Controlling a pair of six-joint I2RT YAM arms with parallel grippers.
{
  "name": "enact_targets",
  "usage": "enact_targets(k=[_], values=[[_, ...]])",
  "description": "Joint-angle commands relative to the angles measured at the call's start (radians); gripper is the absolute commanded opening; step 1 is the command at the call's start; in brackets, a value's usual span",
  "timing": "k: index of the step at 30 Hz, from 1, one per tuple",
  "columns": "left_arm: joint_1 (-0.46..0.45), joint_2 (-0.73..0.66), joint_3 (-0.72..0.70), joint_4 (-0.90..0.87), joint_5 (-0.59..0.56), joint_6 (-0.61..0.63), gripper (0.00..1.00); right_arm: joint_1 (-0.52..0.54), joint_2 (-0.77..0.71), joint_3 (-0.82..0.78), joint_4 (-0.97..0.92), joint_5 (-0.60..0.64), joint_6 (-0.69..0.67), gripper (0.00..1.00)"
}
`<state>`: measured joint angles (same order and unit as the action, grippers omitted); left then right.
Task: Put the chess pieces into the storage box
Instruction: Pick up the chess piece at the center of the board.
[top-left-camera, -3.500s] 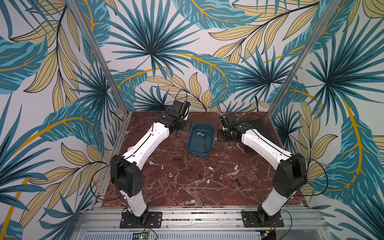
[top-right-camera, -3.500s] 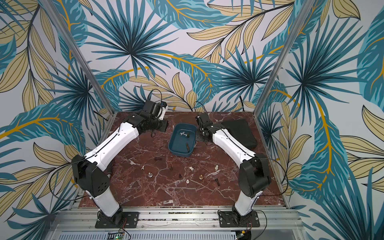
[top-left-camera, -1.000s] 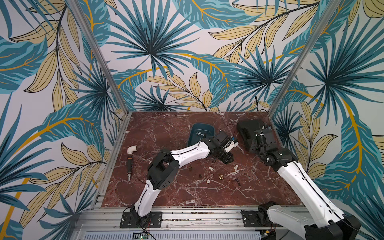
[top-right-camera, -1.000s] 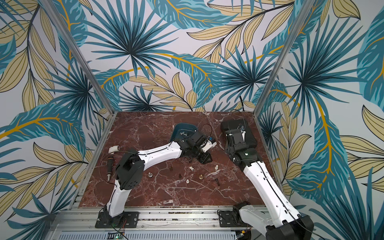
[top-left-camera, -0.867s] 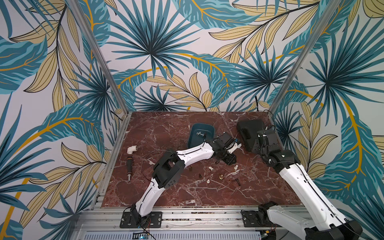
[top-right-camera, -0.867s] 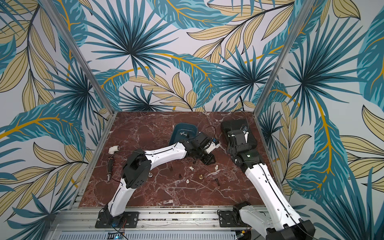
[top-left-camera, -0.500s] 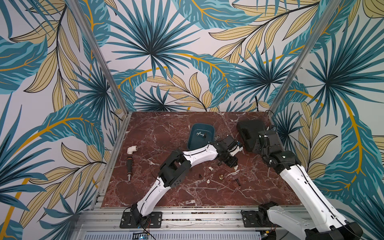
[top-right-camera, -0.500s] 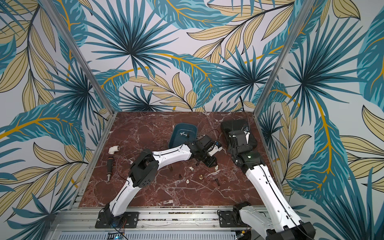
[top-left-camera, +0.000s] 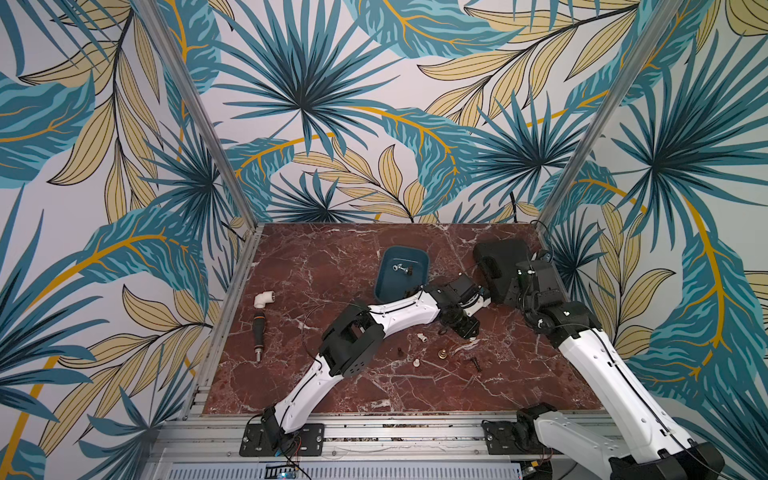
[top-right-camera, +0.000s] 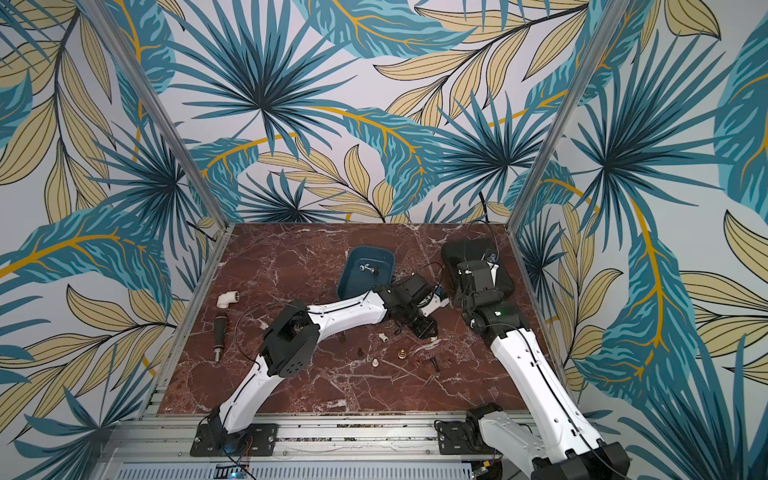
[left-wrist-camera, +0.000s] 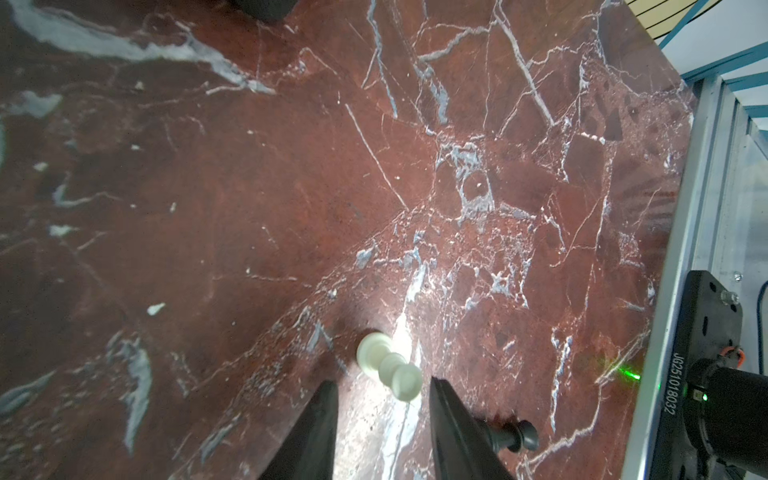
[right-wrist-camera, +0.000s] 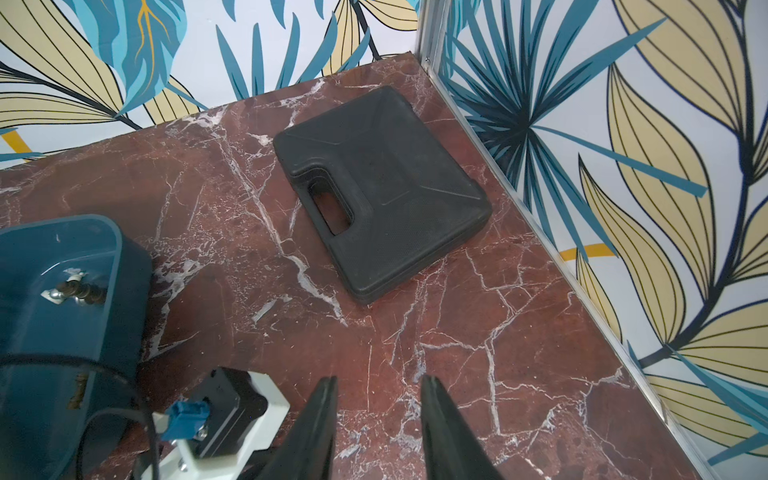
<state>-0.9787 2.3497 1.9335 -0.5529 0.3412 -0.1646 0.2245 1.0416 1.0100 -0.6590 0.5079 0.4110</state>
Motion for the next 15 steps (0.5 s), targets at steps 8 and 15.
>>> enact_targets(k=[8,15], values=[[-0.025,0.082,0.089,-0.024,-0.066,0.043,0.37,-0.002,-0.01,-0.025,0.019,-0.013,-0.011,0.38],[-0.024,0.088,0.115,-0.043,-0.071,0.049,0.24,-0.002,-0.018,-0.028,0.02,-0.007,-0.012,0.38]])
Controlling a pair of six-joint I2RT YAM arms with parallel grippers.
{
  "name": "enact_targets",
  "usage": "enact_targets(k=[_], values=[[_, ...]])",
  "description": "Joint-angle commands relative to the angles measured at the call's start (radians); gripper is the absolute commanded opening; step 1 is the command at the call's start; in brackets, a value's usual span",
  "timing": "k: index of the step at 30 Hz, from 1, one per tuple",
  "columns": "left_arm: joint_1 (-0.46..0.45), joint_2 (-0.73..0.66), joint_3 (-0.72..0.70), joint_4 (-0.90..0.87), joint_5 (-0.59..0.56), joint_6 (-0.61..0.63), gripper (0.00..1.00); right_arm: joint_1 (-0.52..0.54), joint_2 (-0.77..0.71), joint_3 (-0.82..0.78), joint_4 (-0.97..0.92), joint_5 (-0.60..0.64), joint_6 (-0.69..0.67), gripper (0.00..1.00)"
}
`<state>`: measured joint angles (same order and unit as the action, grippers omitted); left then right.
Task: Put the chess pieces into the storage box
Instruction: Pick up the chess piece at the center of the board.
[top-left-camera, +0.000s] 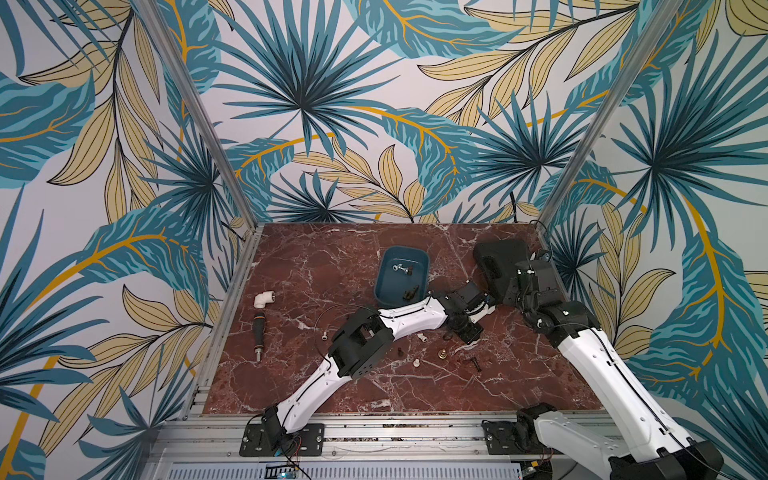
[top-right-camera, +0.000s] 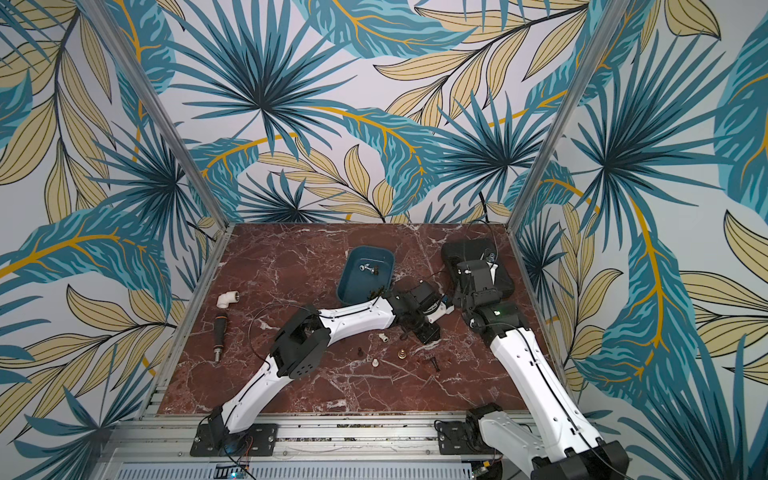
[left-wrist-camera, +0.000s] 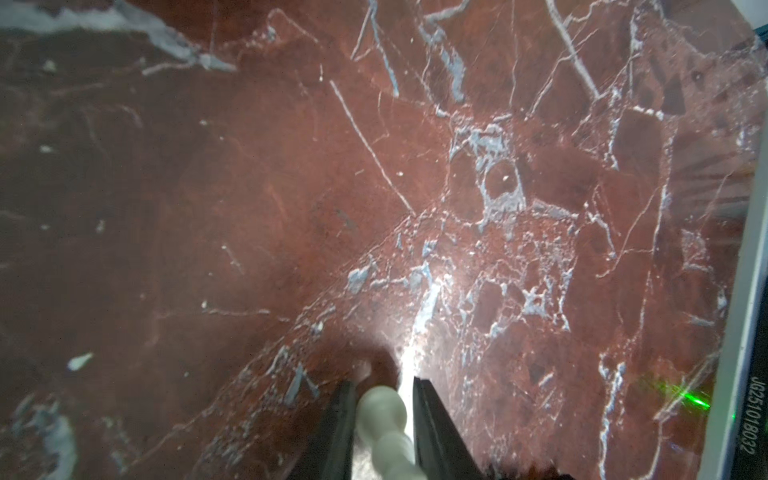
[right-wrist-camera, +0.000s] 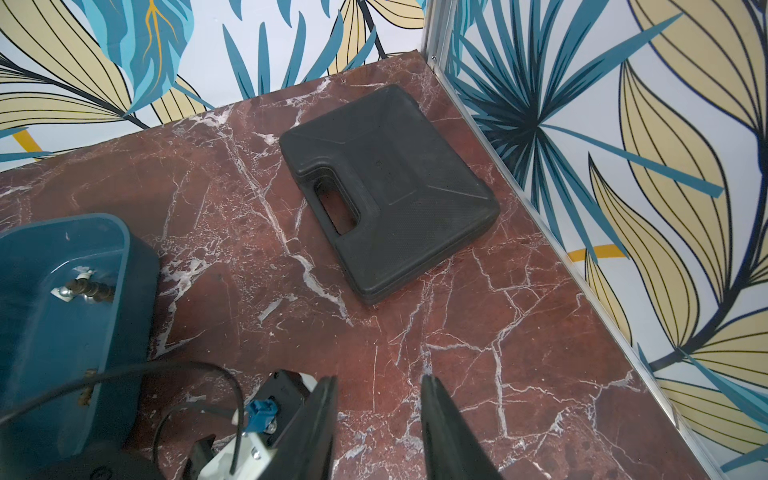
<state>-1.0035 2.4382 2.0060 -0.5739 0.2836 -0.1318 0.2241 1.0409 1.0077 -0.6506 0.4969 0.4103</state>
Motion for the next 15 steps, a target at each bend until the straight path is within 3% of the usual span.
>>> enact_targets(k=[1,5,7,11,15], values=[[0.0,-0.002,0.048,-0.031,-0.018,0.019,0.22,-0.002,-0.019,-0.026,0.011,0.004,-0.013,0.38],[0.0,-0.038,0.049,-0.052,-0.036,0.028,0.11,-0.002,-0.021,-0.024,0.004,-0.008,-0.016,0.38],[0.0,-0.091,0.044,-0.053,-0.038,0.036,0.0,-0.002,-0.022,-0.023,-0.012,-0.028,-0.012,0.38],[0.003,-0.187,0.038,-0.074,-0.077,0.061,0.0,-0.002,-0.018,-0.023,-0.073,-0.098,0.018,0.38],[0.045,-0.31,-0.012,-0.103,-0.161,0.081,0.0,-0.002,-0.016,-0.023,-0.164,-0.245,0.059,0.38]])
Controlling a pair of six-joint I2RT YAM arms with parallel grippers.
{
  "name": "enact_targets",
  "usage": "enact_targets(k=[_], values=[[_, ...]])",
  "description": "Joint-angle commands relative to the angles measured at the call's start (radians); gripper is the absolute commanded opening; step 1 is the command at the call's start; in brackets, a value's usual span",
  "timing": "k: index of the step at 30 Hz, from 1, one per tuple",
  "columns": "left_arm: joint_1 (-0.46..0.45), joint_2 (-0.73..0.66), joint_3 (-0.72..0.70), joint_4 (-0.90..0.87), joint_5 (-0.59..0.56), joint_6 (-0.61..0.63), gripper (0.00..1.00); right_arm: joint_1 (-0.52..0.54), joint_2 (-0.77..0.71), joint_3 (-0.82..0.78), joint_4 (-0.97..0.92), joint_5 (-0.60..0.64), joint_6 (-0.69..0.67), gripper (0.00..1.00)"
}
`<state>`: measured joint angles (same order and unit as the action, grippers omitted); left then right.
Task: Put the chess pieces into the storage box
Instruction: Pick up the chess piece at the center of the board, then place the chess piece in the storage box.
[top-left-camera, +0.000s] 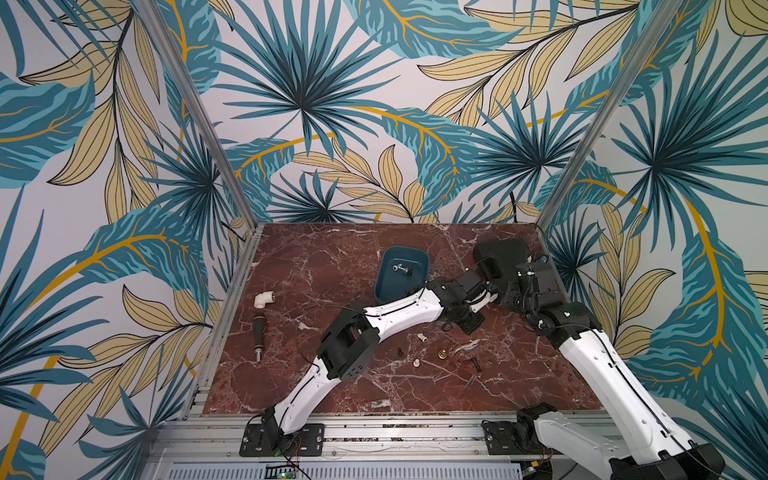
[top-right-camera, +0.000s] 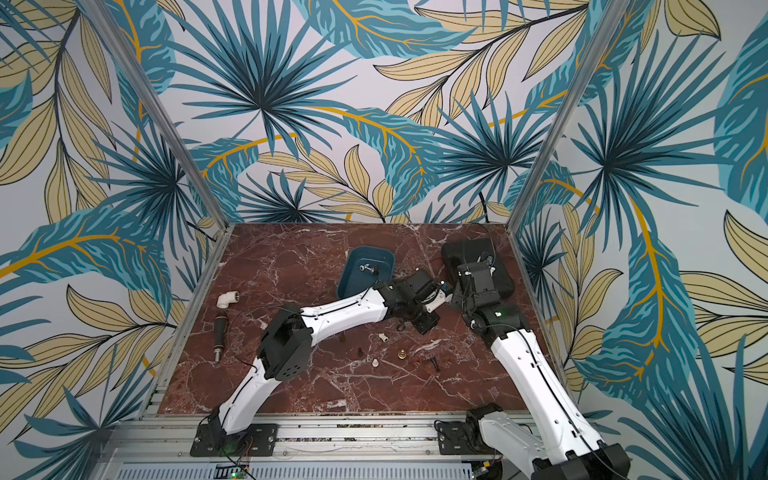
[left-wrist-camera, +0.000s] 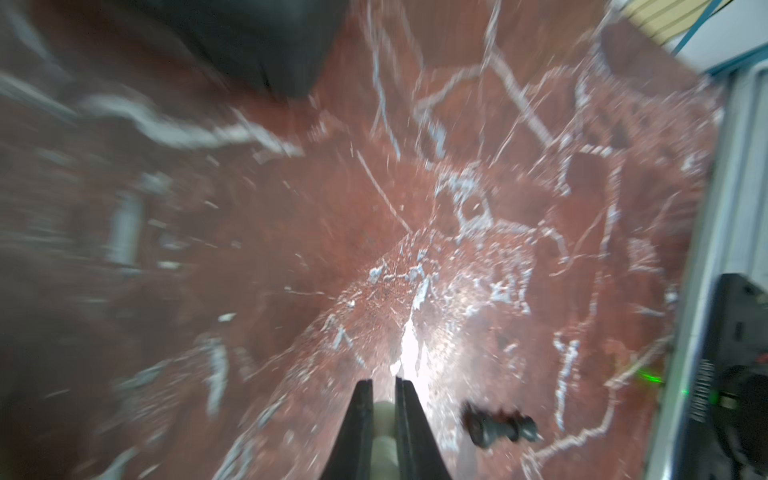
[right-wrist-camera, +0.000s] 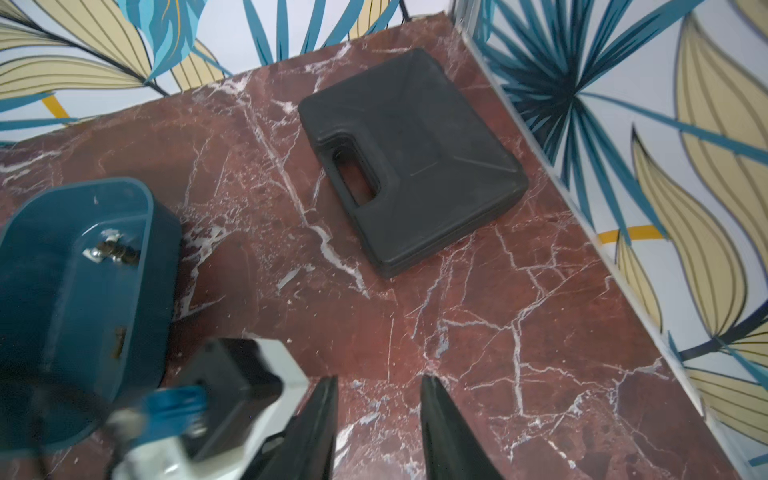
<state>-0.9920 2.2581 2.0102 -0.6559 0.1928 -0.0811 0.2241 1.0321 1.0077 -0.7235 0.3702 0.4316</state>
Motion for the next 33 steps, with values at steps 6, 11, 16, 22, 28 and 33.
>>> enact_targets(k=[6,11,16,22,28,33], values=[[0.197,-0.237,-0.125,-0.048,-0.216,0.028,0.0,0.019,0.045,-0.041,-0.236,-0.3,0.104,0.39],[0.33,-0.164,-0.082,-0.106,-0.244,0.021,0.0,0.077,0.051,-0.096,-0.268,-0.307,0.143,0.39],[0.402,-0.063,-0.012,-0.122,-0.212,-0.001,0.0,0.093,0.058,-0.17,-0.235,-0.321,0.168,0.39],[0.411,0.057,0.081,-0.177,-0.202,-0.001,0.0,0.118,0.102,-0.23,-0.201,-0.345,0.186,0.39],[0.415,0.101,0.098,-0.206,-0.224,0.0,0.05,0.146,0.163,-0.253,-0.138,-0.346,0.195,0.4],[0.42,0.111,0.093,-0.212,-0.224,-0.003,0.09,0.172,0.236,-0.265,-0.074,-0.333,0.197,0.4]])
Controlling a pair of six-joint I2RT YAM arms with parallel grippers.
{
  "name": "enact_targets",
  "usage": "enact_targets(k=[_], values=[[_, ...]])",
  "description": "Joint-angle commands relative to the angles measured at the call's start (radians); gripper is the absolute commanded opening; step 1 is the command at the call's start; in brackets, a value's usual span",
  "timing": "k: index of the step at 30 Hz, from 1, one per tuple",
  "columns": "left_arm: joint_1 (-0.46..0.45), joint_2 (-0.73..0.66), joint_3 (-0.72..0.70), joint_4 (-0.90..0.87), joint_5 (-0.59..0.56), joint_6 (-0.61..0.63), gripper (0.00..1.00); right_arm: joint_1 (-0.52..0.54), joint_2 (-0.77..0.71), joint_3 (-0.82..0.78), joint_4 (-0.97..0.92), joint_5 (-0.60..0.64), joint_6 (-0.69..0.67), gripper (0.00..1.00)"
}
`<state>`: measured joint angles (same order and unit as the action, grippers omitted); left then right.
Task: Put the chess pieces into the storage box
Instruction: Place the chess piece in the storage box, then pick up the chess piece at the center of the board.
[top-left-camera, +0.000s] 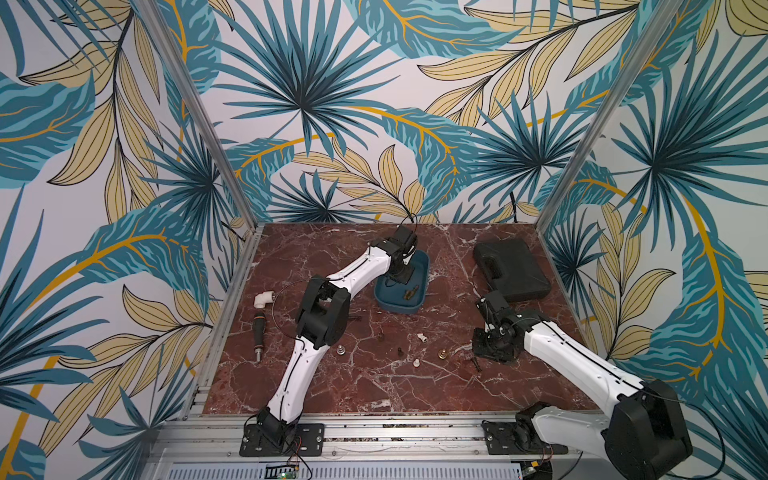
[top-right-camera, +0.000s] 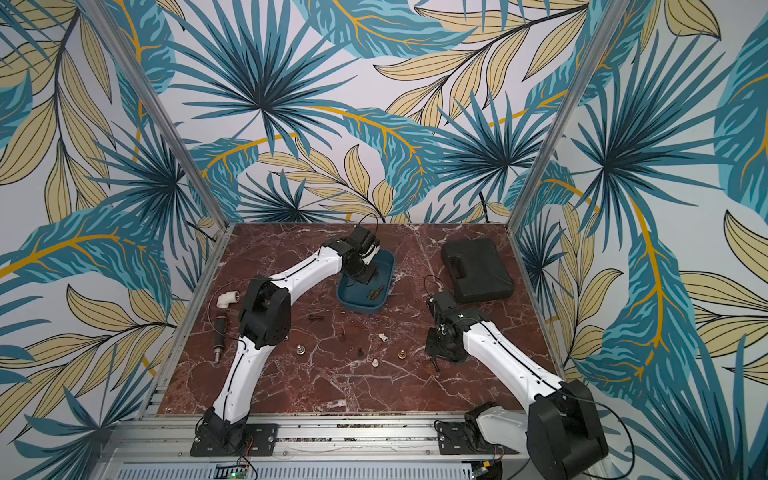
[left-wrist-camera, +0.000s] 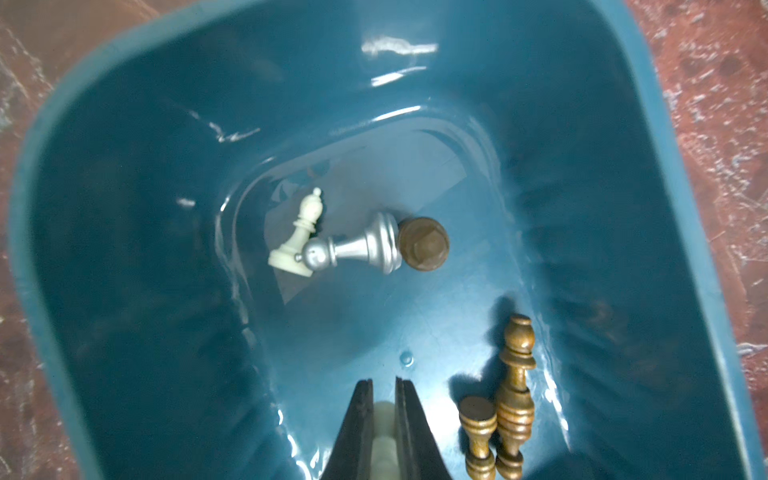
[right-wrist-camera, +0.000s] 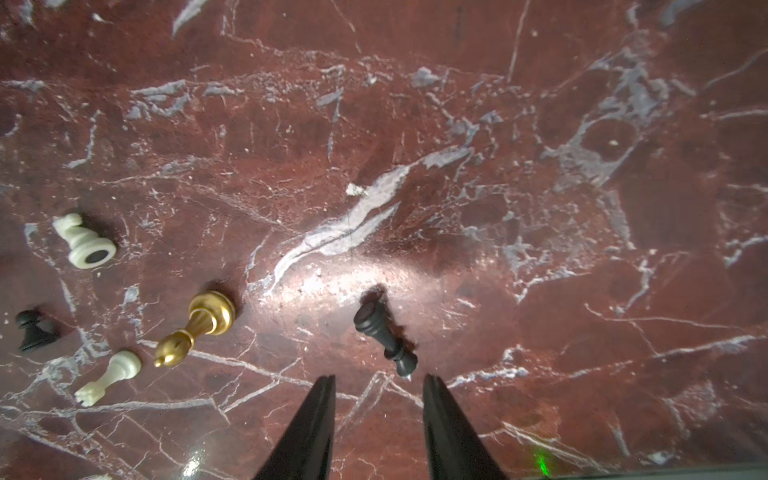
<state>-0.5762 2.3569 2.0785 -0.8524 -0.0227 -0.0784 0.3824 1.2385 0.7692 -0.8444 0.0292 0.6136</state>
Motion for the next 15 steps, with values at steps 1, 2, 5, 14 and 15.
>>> enact_targets(k=[1,2,5,14,15], values=[[0.005,0.014,0.025,-0.017,-0.008,-0.006,0.1,0.017,0.039,-0.028,0.055,0.012,0.016,0.4],[0.006,0.017,0.024,-0.016,-0.01,-0.005,0.1,0.02,0.049,-0.03,0.064,0.015,0.016,0.39],[0.012,0.024,0.022,-0.017,-0.007,-0.009,0.16,0.026,0.076,-0.036,0.092,0.015,0.017,0.39],[0.013,-0.026,0.025,-0.031,-0.016,-0.012,0.38,0.043,0.102,-0.071,0.104,0.034,0.021,0.41],[0.012,-0.04,0.026,-0.03,-0.022,-0.009,0.38,0.044,0.102,-0.076,0.104,0.035,0.022,0.41]])
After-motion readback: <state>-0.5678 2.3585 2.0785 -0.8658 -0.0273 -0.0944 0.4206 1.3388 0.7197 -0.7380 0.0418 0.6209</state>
